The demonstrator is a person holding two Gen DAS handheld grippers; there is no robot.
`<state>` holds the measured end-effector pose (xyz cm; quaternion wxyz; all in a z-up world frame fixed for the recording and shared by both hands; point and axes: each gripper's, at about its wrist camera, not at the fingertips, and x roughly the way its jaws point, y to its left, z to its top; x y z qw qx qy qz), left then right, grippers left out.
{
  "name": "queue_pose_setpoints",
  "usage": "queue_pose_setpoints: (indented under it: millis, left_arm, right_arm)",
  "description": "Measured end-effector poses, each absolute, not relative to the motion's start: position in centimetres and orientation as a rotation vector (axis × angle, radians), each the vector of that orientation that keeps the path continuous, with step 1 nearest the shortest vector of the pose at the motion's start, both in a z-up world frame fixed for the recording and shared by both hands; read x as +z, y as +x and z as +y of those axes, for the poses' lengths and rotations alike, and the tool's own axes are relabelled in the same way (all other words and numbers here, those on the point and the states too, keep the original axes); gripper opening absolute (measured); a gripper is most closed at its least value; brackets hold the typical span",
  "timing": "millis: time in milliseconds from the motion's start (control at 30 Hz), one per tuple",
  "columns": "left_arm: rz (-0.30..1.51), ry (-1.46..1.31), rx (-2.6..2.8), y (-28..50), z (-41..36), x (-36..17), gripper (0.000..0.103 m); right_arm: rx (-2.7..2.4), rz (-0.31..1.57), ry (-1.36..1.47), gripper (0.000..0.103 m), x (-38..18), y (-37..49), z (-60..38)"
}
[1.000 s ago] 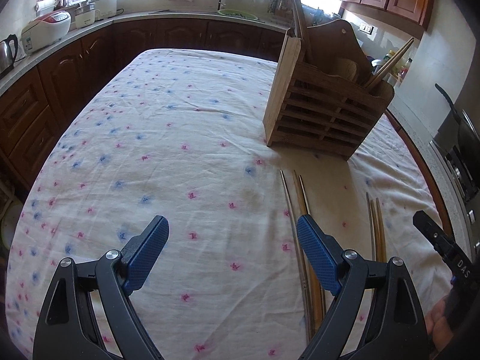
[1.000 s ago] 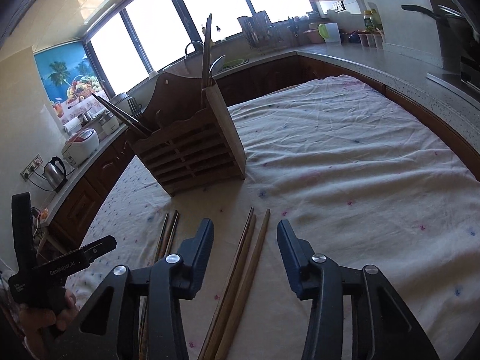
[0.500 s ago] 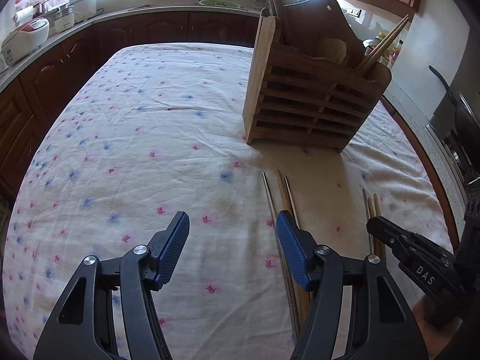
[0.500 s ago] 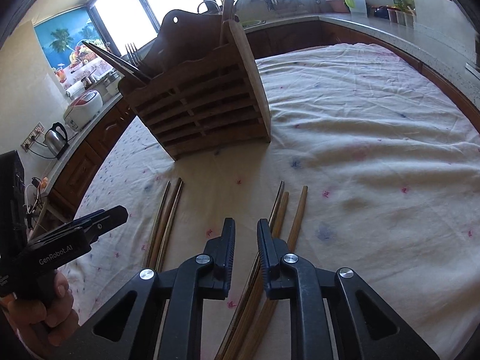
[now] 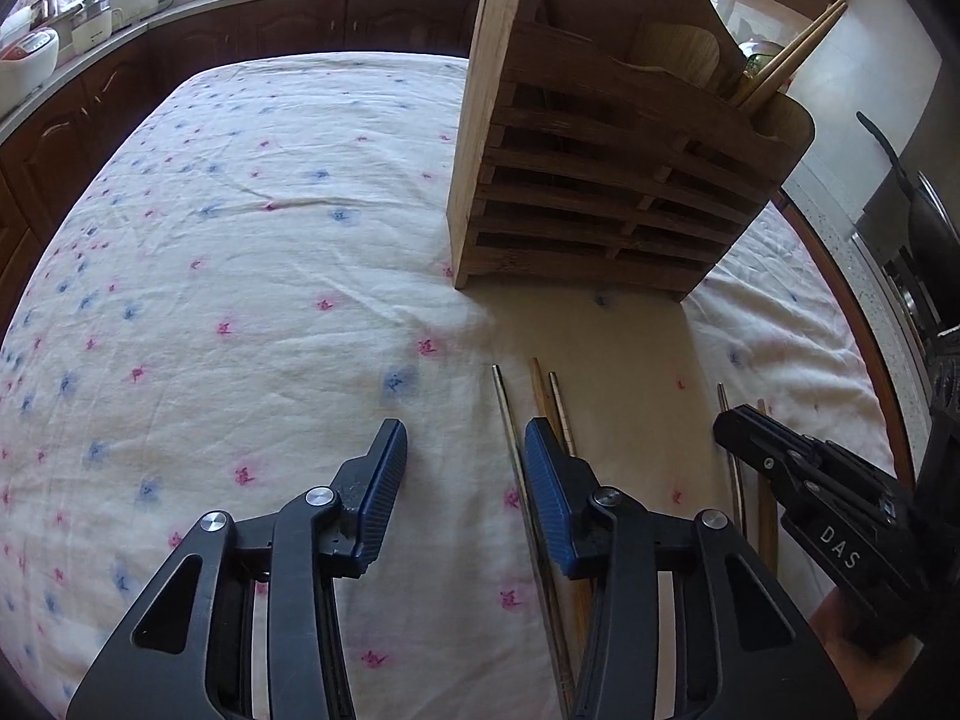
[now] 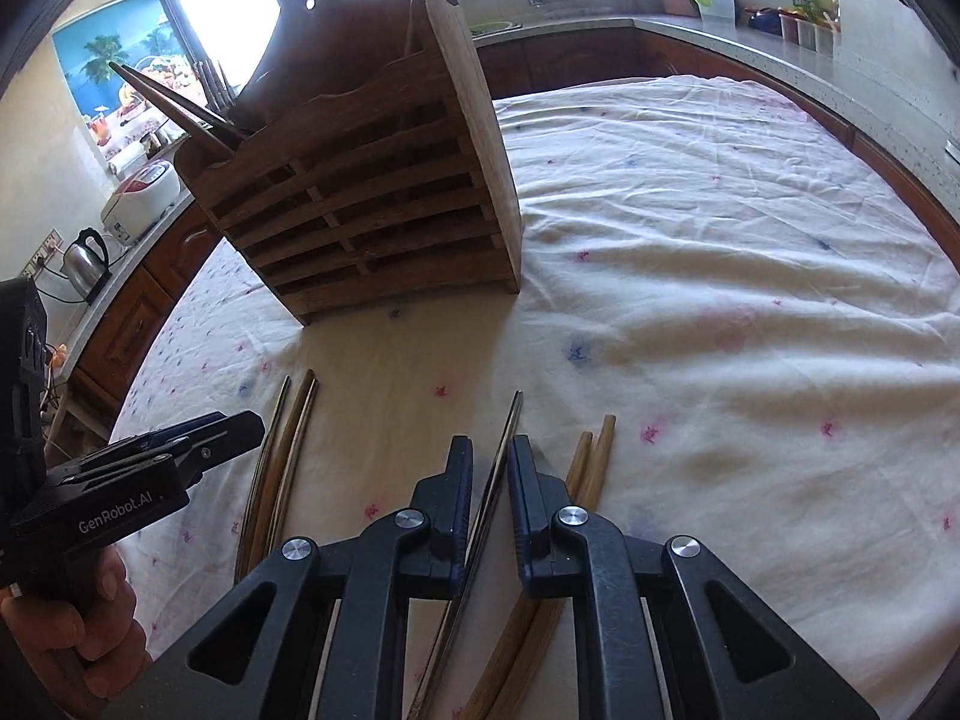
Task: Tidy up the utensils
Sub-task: 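Move both tools to the chopsticks on the cloth and close on one each, then lift a metal chopstick with the left tool while the right tool lifts another chopstick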
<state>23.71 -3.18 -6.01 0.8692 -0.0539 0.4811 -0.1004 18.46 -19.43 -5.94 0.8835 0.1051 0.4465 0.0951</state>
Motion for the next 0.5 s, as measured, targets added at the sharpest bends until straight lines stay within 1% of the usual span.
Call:
queue_pose_setpoints:
  millis: [67, 167, 200, 267, 300, 333, 400, 433, 500]
  left_arm:
    - [1.011, -0.096, -0.221, 24.0, -3.7, -6.1, 0.035]
    - [0.993, 0.014, -0.204, 24.0, -5.0, -6.2, 0.027]
    - [0.986, 0.043, -0.196, 23.9, -5.3, -6.3, 0.026]
    - [0.978, 0.080, -0.185, 23.7, -5.9, -6.4, 0.025]
    - [0.976, 0.092, -0.185, 23.7, -6.1, -6.4, 0.022]
    - [0.975, 0.101, -0.191, 23.7, -6.4, -6.4, 0.016]
    - [0.975, 0.115, -0.203, 23.6, -6.7, -6.4, 0.008]
    - [0.972, 0.128, -0.200, 23.5, -6.9, -6.4, 0.008]
    - [0.971, 0.130, -0.202, 23.5, -7.0, -6.4, 0.006]
  right_arm:
    - [0.199, 0.932, 0.204, 0.011, -5.9, 18.9, -19.2]
    - [0.203, 0.930, 0.189, 0.011, -6.0, 19.3, -19.1]
    - [0.204, 0.929, 0.181, 0.012, -6.0, 19.3, -19.0]
    - [0.201, 0.926, 0.155, 0.012, -6.0, 19.2, -18.7]
    - [0.196, 0.924, 0.133, 0.012, -6.0, 19.1, -18.4]
    - [0.189, 0.922, 0.102, 0.012, -5.9, 19.1, -18.0]
    - [0.171, 0.917, 0.027, 0.013, -5.9, 19.0, -17.0]
    - [0.164, 0.915, 0.002, 0.012, -5.9, 18.9, -16.6]
    - [0.161, 0.911, -0.008, 0.009, -5.9, 18.8, -16.4]
